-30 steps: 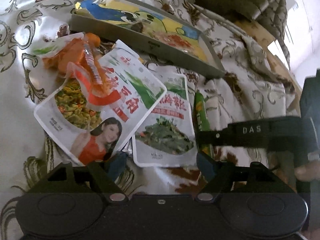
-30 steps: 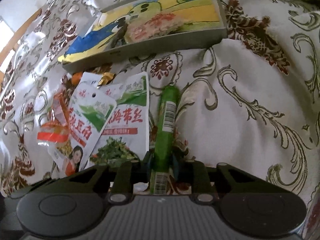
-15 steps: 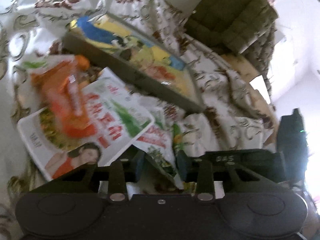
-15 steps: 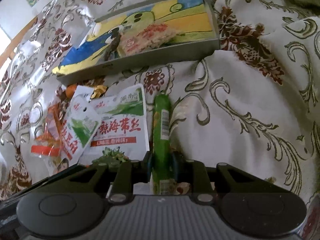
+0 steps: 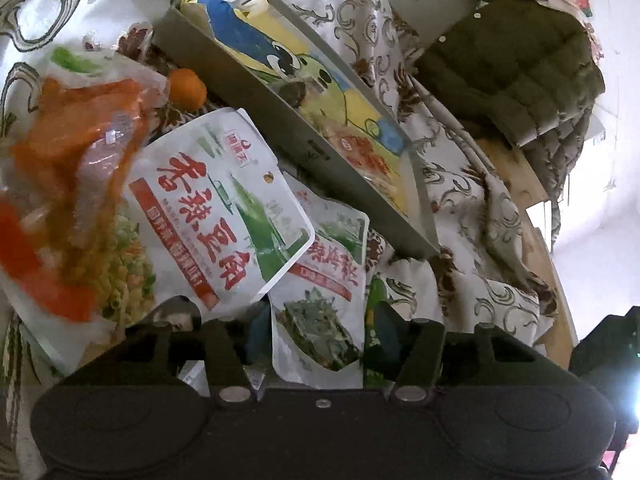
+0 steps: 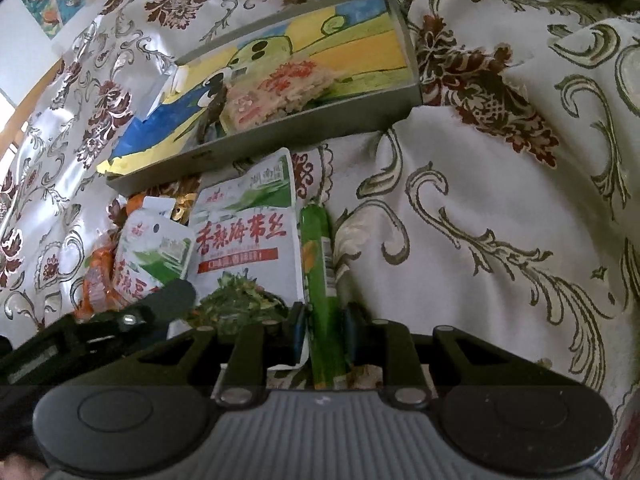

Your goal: Organize snacks

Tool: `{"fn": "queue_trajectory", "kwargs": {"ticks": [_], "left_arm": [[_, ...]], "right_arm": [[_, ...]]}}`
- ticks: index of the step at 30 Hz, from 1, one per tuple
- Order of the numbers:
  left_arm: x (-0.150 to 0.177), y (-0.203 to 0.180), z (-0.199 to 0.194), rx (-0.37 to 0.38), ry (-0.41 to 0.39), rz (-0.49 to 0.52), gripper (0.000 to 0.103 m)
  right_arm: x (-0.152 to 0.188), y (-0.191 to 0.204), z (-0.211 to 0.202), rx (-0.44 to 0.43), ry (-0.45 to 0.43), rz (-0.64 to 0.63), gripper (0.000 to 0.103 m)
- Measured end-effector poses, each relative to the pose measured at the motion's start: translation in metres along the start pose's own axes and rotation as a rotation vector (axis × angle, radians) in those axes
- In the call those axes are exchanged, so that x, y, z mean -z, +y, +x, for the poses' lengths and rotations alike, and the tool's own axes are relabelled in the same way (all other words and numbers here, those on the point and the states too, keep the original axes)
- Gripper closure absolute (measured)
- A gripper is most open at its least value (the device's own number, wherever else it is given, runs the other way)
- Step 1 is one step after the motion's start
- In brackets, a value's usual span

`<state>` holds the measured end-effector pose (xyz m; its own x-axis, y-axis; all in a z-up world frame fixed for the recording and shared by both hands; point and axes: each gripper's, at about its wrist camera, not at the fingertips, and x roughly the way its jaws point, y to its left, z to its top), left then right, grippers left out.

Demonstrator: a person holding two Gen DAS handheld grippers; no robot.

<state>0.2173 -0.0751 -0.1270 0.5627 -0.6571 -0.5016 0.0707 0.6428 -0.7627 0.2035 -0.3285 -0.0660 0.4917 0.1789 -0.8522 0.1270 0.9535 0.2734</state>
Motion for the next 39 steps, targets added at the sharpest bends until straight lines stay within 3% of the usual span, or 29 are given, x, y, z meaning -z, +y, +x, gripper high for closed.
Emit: {"fn": "queue_trajectory", "kwargs": {"ticks": [5, 10, 13, 15, 18, 21, 25, 27, 31, 39], "left_arm": [[-0.003, -0.004, 0.011, 0.004, -0.020, -0.006, 0.028], [-0.004, -0.008, 0.023, -0.026, -0.008, 0.025, 0.028], [0.000, -0.010, 0.021, -0.054, -0.012, 0.075, 0.046], [0.001, -0.006, 0.017, -0.075, -0.009, 0.065, 0.070], [0.002, 0.003, 0.011, -0.068, -0.008, 0.004, 0.093], [0.005, -0.002, 0.003, -0.057, -0.038, 0.018, 0.096], [0.010, -0.027, -0.009, -0.022, -0.085, 0.146, 0.098], [0.012, -0.037, -0.006, -0.001, -0.064, 0.205, 0.098], [0.019, -0.047, 0.005, -0.056, -0.036, 0.311, 0.096], [0.011, -0.036, 0.015, -0.060, 0.003, 0.267, 0.097]], "right_arm": [[0.000, 0.001, 0.002, 0.003, 0.003, -0.001, 0.080], [0.001, -0.002, 0.002, -0.006, 0.002, 0.016, 0.080], [0.001, -0.004, 0.002, -0.018, -0.004, 0.031, 0.080], [0.000, -0.004, 0.003, -0.022, -0.010, 0.033, 0.080], [0.000, -0.004, 0.004, -0.024, -0.011, 0.028, 0.080], [0.001, -0.002, 0.004, -0.017, -0.016, 0.010, 0.080], [0.002, 0.003, 0.001, -0.013, -0.024, -0.019, 0.080], [0.002, 0.003, 0.001, -0.021, -0.022, -0.014, 0.080], [0.002, 0.001, 0.002, -0.022, -0.014, -0.006, 0.080], [0.001, 0.000, 0.010, -0.014, 0.000, -0.005, 0.080]]}}
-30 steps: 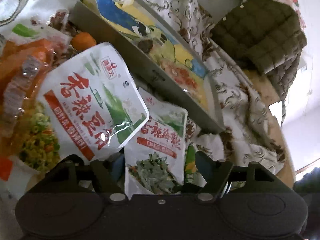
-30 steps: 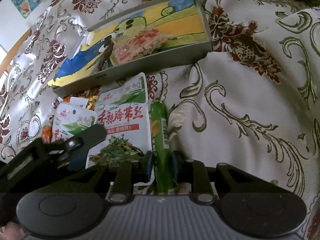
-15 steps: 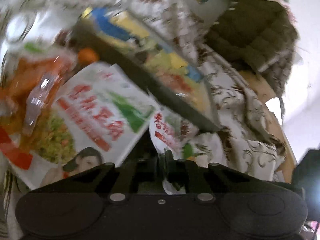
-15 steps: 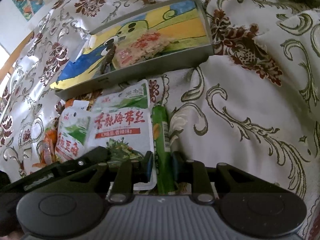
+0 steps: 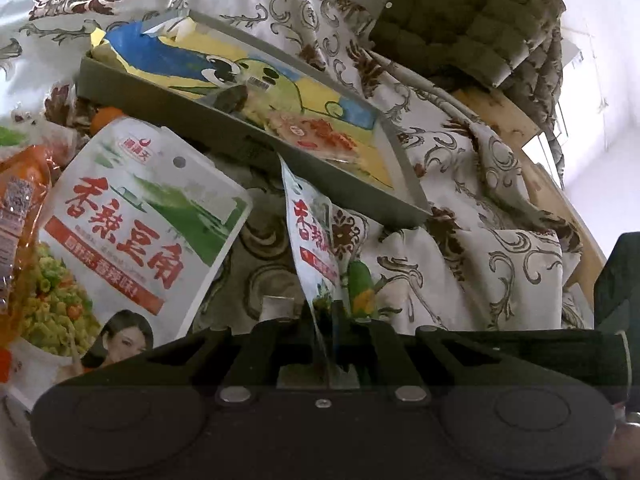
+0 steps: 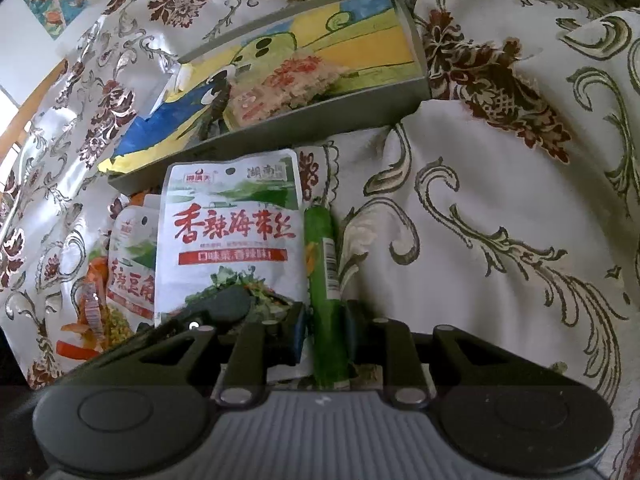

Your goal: Organize snacks

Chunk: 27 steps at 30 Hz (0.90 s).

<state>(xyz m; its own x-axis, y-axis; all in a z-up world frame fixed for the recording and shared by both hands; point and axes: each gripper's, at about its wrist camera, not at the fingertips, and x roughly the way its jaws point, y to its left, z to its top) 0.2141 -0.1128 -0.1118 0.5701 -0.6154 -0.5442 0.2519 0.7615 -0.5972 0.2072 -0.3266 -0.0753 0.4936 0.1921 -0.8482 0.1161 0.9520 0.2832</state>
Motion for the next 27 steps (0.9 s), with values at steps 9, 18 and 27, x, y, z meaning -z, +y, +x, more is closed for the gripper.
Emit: {"fn": "queue_trajectory", "kwargs": {"ticks": [9, 18, 27], "left_arm": [[-0.001, -0.018, -0.020, -0.072, -0.059, 0.073, 0.103], [-0.002, -0.019, -0.041, -0.084, -0.100, 0.040, 0.103], [-0.005, -0.025, -0.055, -0.067, -0.149, 0.047, 0.103]], "right_arm": [[0.009, 0.020, -0.007, 0.078, -0.051, -0.133, 0.084], [0.010, 0.016, -0.027, 0.009, -0.119, -0.102, 0.084], [0.002, 0.009, -0.036, -0.041, -0.199, -0.067, 0.084]]}}
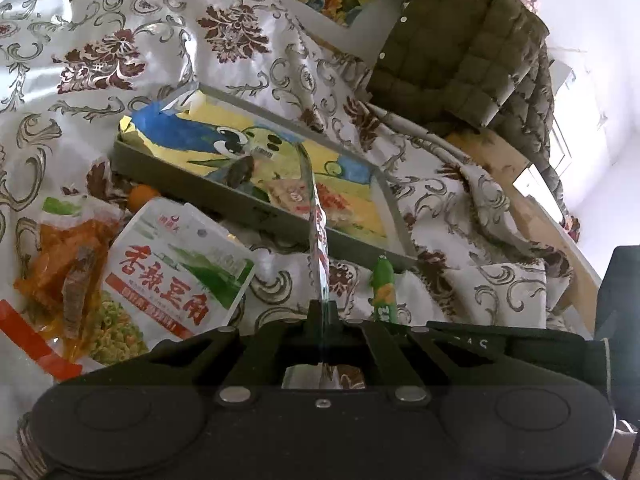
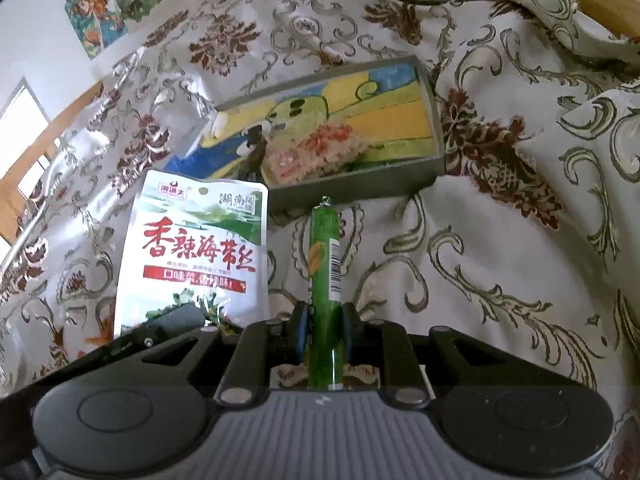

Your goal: Organize snacks

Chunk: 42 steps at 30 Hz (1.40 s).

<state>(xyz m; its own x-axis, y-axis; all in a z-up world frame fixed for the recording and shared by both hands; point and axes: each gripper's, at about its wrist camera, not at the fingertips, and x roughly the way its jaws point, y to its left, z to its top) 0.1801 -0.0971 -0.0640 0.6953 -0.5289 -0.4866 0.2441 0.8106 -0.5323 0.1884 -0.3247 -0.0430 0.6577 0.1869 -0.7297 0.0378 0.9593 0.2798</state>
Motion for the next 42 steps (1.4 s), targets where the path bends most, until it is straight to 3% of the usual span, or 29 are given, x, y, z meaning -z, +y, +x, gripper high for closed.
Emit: {"fn": "queue_trajectory", "kwargs": {"ticks": [10, 21, 33, 42], "left_arm": [[-0.020, -0.002, 0.002, 0.020, -0.053, -0.017, 0.103], [-0.080, -0.007, 0.031, 0.029, -0.123, -0.019, 0.103], [-0.123, 0.005, 0.100, 0.019, -0.104, -0.046, 0.103], [-0.127, 0.015, 0.132, 0.007, -0.078, -0.054, 0.103]], "right_arm": [[-0.013, -0.013, -0.001, -0.029, -0.062, 0.062, 0.083], [-0.059, -0.031, 0.010, -0.086, -0.170, 0.186, 0.083], [-0.122, -0.037, 0.059, -0.065, -0.261, 0.200, 0.083], [-0.124, -0.031, 0.088, -0.006, -0.243, 0.153, 0.083]]}}
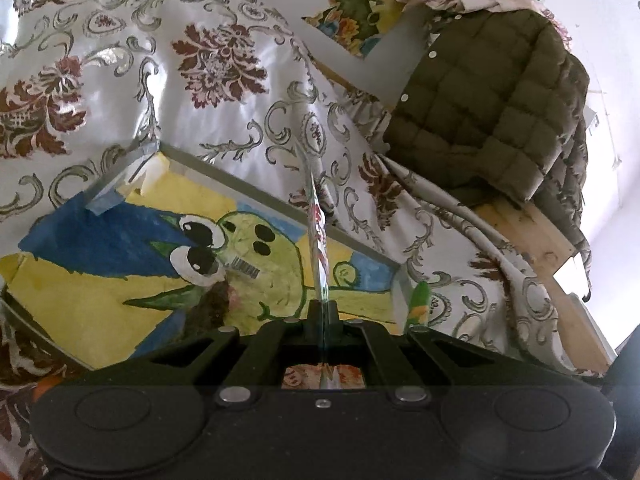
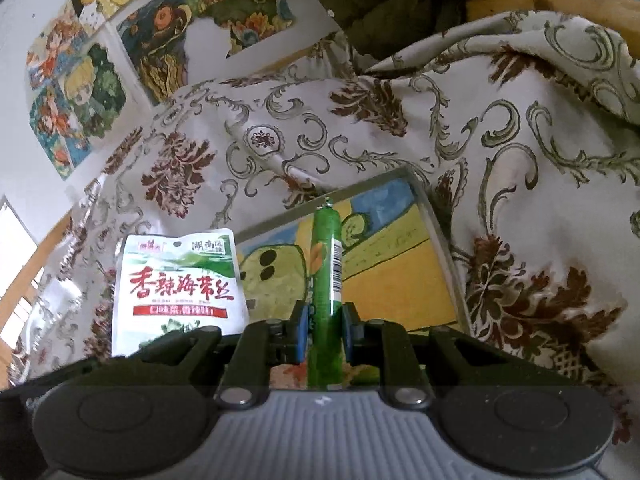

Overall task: Organize snacks
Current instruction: 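Lower the sausage stick into the tray with the right tool while the left tool places the seaweed packet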

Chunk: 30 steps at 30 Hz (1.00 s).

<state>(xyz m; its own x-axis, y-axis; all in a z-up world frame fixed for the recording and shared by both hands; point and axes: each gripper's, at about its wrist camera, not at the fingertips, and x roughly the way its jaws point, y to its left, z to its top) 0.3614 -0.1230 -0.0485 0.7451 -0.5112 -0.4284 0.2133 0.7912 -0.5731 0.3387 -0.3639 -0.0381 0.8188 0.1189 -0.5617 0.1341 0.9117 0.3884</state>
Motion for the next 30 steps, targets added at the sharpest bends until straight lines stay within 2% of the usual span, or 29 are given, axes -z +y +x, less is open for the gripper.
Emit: {"fn": "queue_trajectory", "kwargs": {"ticks": [8, 16, 18, 20, 22, 24, 27, 30], "left_arm": [[0.006, 0.010, 0.009, -0.047, 0.039, -0.023, 0.103], [0.008, 0.021, 0.010, -0.091, 0.067, -0.052, 0.095], [0.007, 0.020, 0.009, -0.112, 0.072, -0.052, 0.087], [0.006, 0.021, 0.008, -0.126, 0.077, -0.057, 0.084], [0.005, 0.021, 0.006, -0.140, 0.073, -0.056, 0.067], [0.005, 0.021, 0.001, -0.161, 0.055, -0.054, 0.042], [0.003, 0.018, -0.008, -0.184, 0.023, -0.049, 0.024], [-0.001, 0.016, -0.015, -0.206, 0.010, -0.050, 0.014]], "right_arm": [[0.004, -0.003, 0.002, 0.036, 0.014, -0.013, 0.083], [0.004, -0.002, 0.002, 0.041, 0.029, -0.024, 0.079], [0.004, -0.001, 0.002, 0.048, 0.028, -0.026, 0.076], [0.003, -0.002, 0.000, 0.050, 0.024, -0.019, 0.071], [0.002, -0.004, -0.001, 0.049, 0.023, -0.011, 0.071], [0.001, -0.005, -0.004, 0.051, 0.018, -0.007, 0.069], [-0.001, -0.005, -0.010, 0.057, 0.006, -0.005, 0.058], [-0.003, -0.004, -0.017, 0.057, -0.011, -0.008, 0.047]]}}
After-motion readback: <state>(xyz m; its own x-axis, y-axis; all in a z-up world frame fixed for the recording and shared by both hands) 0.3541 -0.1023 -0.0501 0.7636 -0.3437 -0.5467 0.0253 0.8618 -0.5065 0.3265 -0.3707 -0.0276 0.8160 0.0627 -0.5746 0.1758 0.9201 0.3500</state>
